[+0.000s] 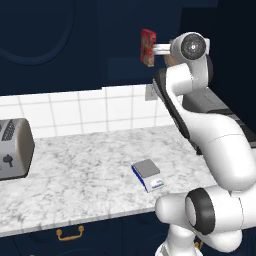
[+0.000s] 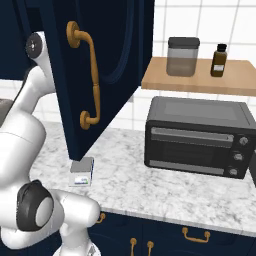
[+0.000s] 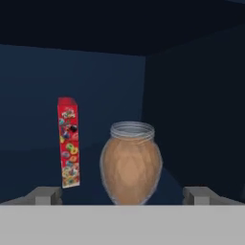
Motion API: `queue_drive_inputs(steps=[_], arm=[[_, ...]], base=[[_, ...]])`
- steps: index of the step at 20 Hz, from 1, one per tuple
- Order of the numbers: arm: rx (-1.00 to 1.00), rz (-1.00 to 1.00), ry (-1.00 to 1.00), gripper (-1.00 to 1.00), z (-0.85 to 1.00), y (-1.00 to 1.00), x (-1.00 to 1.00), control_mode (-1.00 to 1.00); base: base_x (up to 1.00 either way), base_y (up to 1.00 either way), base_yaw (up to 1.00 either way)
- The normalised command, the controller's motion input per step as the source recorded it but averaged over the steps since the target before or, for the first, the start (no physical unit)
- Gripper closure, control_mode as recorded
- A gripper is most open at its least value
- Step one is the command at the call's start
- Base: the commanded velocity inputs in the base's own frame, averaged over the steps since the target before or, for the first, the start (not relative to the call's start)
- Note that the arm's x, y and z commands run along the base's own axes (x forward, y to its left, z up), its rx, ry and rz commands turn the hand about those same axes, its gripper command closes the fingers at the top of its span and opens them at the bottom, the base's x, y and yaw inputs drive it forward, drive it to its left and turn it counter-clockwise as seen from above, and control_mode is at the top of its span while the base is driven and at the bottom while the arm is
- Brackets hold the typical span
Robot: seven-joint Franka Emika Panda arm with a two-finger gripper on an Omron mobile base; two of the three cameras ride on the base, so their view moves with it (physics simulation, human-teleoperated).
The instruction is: Pick the honey bottle and place it on the digital scale for weighing, and close the cabinet.
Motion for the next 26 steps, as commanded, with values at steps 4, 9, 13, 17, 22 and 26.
queue_drive_inputs(steps=[4,9,13,17,22,26], arm=[[0.00,0.00,0.00,-1.00,0.06,-0.01,0.25,-1.00],[0.02,0.00,0.04,-1.00,0.04,0.00,0.43,-1.00],[0.07,0.01,0.00,-1.00,0.00,-0.16,0.41,-1.00],[0.06,0.01,0.00,-1.00,0.00,-0.32,0.18,-1.00],[0.01,0.00,0.00,-1.00,0.00,-0.07,0.31,-1.00],[0.00,0.00,0.00,-1.00,0.00,-0.05,0.34,-1.00]], base=[[0.00,0.00,0.00],[0.00,0.00,0.00],[0.00,0.00,0.00],[0.00,0.00,0.00],[0.00,0.00,0.00],[0.00,0.00,0.00]])
